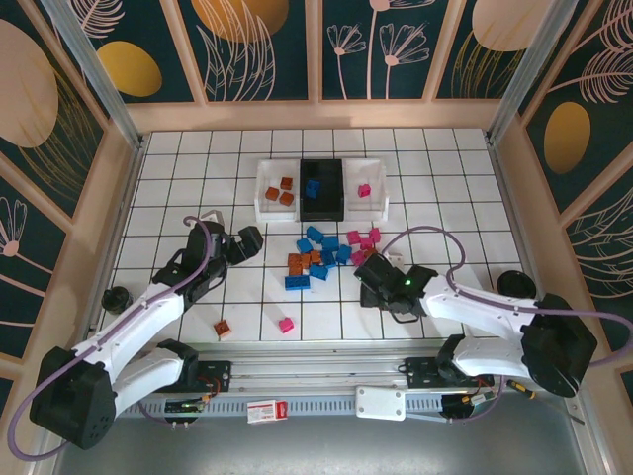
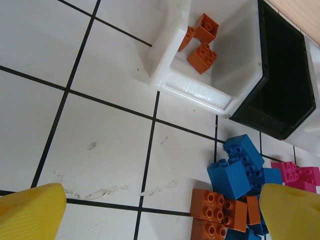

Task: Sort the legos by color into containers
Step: Pick up the lego from the bottom-center of the table.

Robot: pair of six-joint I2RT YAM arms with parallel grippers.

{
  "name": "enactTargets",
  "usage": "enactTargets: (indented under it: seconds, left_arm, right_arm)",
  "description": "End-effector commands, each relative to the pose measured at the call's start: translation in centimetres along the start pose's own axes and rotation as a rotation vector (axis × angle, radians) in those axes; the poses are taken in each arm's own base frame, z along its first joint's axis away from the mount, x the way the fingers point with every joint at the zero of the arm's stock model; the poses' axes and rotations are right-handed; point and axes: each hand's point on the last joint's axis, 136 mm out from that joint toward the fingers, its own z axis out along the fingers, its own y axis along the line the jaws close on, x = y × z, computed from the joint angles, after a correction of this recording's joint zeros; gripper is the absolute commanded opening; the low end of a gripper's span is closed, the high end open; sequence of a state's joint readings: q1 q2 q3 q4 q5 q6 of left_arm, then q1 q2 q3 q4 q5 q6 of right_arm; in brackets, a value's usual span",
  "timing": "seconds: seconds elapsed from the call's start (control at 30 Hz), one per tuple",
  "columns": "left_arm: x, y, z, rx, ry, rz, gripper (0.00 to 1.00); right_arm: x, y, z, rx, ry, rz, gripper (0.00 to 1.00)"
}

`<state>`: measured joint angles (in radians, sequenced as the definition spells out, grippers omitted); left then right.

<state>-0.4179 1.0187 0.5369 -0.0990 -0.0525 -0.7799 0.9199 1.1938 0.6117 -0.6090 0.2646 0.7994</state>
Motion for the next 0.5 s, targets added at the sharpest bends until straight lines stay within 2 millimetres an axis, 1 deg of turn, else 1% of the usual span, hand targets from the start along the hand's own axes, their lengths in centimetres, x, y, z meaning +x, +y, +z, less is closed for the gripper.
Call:
enactTargets:
  seconds: [0.0, 0.1, 0.23, 0.37, 0.47]
  left_arm:
    - [0.4, -0.1, 0.3, 0.022, 0.006, -0.014, 0.99]
    - [0.4, -0.2, 0.3, 0.023, 0.008, -0.012, 0.99]
    - [0.4, -0.1, 0.3, 0.017, 0.007, -0.008, 0.99]
    - [0.4, 0.0, 0.3, 0.016, 0.01, -0.009, 0.99]
    - [0.4, -0.1, 0.3, 0.016, 0.009, -0.01, 0.99]
  right_arm:
    - [0.5, -1.1, 1.1, 0.039, 0.016, 0.015, 0.67]
    - [0.4, -0.8, 1.9, 0.013, 0.02, 0.017, 0.61]
    - [0.4, -0.4, 2.3, -0.005, 0.022, 0.003, 0.54]
    - [1.1, -0.8, 2.8, -0.004, 0.045, -0.002, 0.47]
    - [1.3, -0.9, 2.8, -0.007, 0.052, -0.005, 0.39]
